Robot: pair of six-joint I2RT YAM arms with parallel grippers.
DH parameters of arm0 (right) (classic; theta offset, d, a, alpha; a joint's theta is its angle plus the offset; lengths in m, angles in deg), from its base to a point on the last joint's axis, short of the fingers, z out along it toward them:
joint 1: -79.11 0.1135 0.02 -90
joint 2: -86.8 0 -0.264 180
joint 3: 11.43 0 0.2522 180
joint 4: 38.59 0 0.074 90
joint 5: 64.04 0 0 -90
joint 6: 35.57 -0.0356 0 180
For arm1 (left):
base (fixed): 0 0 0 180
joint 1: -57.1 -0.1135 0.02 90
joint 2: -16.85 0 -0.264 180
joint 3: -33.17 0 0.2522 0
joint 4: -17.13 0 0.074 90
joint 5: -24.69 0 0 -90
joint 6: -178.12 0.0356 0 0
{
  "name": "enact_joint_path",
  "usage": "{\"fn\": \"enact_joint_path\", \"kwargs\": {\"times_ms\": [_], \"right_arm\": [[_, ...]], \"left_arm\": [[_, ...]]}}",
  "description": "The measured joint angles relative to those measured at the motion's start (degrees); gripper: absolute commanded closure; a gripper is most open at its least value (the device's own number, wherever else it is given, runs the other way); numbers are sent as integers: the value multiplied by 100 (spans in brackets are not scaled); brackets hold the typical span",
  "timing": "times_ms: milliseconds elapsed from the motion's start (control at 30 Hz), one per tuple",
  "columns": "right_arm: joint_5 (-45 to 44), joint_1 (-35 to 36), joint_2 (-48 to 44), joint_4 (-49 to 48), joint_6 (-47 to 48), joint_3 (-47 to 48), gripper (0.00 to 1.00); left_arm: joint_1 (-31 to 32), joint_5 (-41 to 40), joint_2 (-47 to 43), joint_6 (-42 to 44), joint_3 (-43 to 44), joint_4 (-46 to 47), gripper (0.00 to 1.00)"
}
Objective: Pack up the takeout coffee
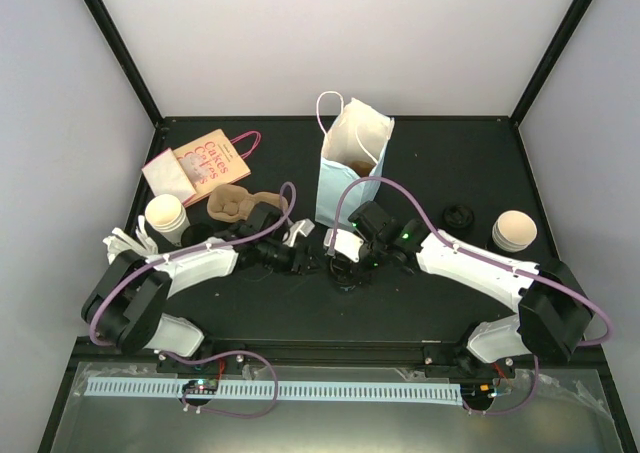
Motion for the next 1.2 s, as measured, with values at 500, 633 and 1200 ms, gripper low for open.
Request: {"fn": "enact_joint_path", "kwargs": {"times_ms": [500,633,1200], "right_arm": [[101,0,39,-133,22,-20,26],[107,0,39,-142,24,-20,26],[133,0,81,-144,24,4,26]], "left_arm": [[-627,177,17,76,-4,798,44],[-627,243,289,52,-4,1032,45],[-612,549,789,-26,2,1504,47]]}}
